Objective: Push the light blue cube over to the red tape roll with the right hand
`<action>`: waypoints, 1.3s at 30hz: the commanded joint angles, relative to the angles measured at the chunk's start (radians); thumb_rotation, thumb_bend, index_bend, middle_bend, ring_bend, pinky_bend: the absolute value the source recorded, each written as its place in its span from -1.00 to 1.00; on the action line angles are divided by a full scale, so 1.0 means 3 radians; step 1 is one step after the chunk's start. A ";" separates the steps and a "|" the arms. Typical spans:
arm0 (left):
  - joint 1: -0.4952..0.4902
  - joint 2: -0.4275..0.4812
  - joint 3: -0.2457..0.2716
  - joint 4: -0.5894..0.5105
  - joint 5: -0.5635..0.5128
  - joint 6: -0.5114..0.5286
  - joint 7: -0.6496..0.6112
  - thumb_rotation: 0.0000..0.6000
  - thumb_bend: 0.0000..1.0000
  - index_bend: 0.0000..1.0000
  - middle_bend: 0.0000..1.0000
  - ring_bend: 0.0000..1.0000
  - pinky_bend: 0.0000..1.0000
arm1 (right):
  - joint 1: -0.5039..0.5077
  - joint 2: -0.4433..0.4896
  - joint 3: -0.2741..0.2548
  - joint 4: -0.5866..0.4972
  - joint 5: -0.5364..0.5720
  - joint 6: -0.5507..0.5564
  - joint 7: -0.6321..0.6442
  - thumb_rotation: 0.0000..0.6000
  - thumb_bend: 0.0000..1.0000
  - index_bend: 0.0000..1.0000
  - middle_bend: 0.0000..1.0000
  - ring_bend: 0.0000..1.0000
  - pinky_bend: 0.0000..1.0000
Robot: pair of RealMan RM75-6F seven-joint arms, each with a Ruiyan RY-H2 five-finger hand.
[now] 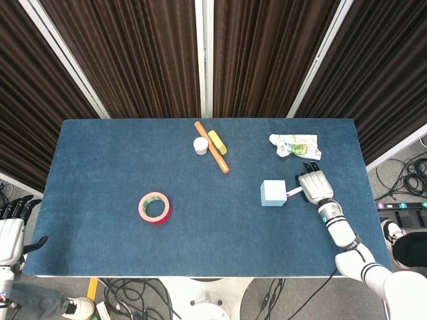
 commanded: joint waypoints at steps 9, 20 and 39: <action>-0.0007 -0.0009 -0.0005 0.0019 0.0008 -0.0010 -0.0012 1.00 -0.61 -0.49 -0.50 -0.68 -0.66 | -0.0056 0.0143 -0.0008 -0.0156 -0.0037 0.0163 0.0077 1.00 -0.28 0.12 -0.06 -0.75 -0.76; -0.0051 -0.0019 -0.0023 -0.0003 0.0054 -0.0022 0.0017 1.00 -0.61 -0.49 -0.50 -0.68 -0.66 | -0.0154 0.0456 0.0026 -0.0495 0.0087 0.0161 0.0056 1.00 -0.28 0.16 -0.04 -0.74 -0.76; -0.0008 0.0022 -0.0009 -0.0027 0.0057 0.0030 -0.0010 1.00 -0.61 -0.49 -0.50 -0.68 -0.66 | 0.0114 0.0136 0.0217 -0.0832 0.0319 0.0017 -0.0386 1.00 -0.26 0.18 -0.02 -0.74 -0.76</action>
